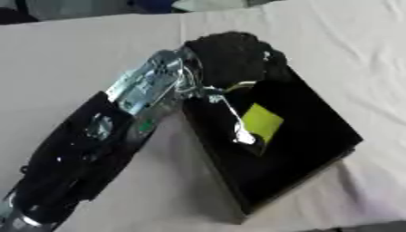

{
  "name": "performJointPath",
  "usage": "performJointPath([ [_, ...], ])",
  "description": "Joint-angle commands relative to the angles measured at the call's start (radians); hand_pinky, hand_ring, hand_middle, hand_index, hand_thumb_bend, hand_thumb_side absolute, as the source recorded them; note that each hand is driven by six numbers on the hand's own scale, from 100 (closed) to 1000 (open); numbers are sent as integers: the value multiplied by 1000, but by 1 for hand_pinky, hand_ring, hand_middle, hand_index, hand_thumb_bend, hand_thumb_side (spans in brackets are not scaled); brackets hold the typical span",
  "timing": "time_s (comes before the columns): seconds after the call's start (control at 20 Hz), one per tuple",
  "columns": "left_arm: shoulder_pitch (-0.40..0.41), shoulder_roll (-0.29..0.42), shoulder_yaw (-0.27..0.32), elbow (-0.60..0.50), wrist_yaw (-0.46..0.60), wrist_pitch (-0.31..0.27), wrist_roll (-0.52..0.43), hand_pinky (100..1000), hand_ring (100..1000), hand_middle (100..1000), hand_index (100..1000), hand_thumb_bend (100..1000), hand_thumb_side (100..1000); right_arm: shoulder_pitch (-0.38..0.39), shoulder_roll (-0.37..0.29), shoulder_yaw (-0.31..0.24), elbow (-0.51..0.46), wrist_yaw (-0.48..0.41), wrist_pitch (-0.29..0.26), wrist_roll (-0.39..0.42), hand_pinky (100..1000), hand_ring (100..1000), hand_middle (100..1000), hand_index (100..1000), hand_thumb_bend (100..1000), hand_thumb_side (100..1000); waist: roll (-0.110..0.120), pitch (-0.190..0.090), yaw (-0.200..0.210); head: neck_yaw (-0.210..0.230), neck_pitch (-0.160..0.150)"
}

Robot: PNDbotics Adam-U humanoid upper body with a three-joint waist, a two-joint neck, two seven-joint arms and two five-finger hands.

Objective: Pick up objects on the table and place them in the box.

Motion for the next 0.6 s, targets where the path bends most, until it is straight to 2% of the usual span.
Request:
performJointPath([
  [0.05,-23,53,52,-106,95,45,-21,812,857,846,909,548,754,-5,-22,-16,-15,-6,1,-3,856,789,681,832,100,1000,-10,-26,1,-5,2],
  [0.35,-12,181,171,-208,288,150,-30,791,842,829,891,510,763,2,-26,-23,-15,-2,3,-12,855,789,681,833,100,1000,-11,-30,10,-21,6],
  [0.45,7,233,206,-220,318,178,-25,794,844,835,895,521,744,5,-27,-25,-15,0,3,-15,855,789,681,833,100,1000,-12,-29,14,-27,7],
  [0.6,35,303,242,-214,310,204,-17,804,849,841,898,536,719,9,-28,-27,-15,3,4,-18,855,789,681,833,100,1000,-14,-26,18,-34,8],
])
